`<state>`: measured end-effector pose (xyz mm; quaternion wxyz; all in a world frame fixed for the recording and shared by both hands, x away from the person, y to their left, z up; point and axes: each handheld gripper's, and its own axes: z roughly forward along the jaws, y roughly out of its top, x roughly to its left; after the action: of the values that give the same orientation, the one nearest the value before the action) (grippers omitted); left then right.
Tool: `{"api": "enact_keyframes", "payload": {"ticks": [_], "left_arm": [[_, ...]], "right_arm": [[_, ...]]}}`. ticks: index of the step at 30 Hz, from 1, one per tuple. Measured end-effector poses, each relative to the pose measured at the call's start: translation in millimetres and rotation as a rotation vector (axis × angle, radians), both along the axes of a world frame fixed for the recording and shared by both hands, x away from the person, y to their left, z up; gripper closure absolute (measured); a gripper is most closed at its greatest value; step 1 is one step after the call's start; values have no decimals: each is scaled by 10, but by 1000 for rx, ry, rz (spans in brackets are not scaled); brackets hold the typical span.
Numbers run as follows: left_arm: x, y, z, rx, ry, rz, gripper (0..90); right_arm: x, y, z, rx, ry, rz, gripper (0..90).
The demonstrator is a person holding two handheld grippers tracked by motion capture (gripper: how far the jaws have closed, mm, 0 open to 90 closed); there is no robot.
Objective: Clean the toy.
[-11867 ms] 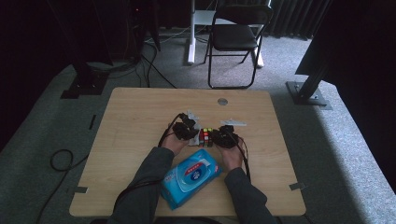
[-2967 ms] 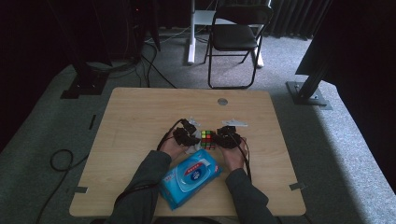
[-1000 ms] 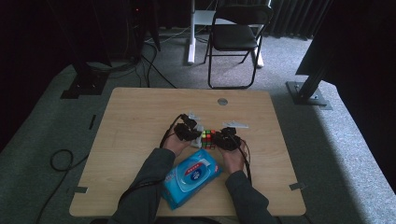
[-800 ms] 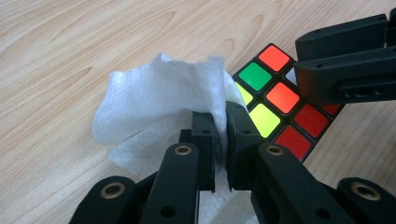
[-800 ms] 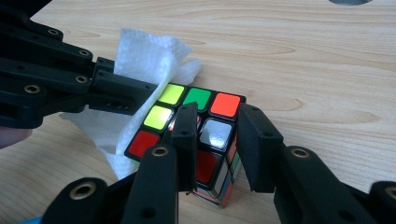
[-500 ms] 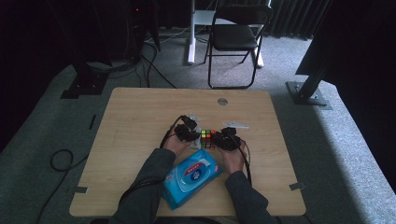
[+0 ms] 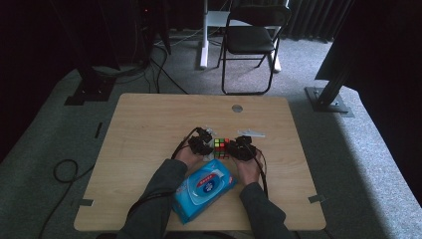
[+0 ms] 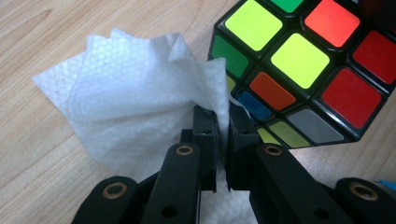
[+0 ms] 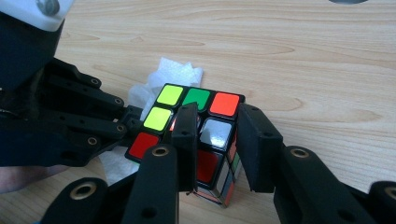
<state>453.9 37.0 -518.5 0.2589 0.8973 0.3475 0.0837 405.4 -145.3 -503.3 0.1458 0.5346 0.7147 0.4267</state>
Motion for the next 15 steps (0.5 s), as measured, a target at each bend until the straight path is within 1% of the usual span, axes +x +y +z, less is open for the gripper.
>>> {"api": "enact_keyframes", "payload": {"ticks": [4,10,11,15], "left_arm": [[0,0,0,0,0,0,845],[-36,-13,35,5,-16,-2,854],[-43,-5,48,1,-20,-2,855],[-55,61,150,-66,-34,1,856]], "right_arm": [[1,-1,0,1,0,0,696],[1,-8,-4,6,1,0,698],[1,-10,-5,8,1,0,698],[-1,-10,-7,9,0,-1,698]]}}
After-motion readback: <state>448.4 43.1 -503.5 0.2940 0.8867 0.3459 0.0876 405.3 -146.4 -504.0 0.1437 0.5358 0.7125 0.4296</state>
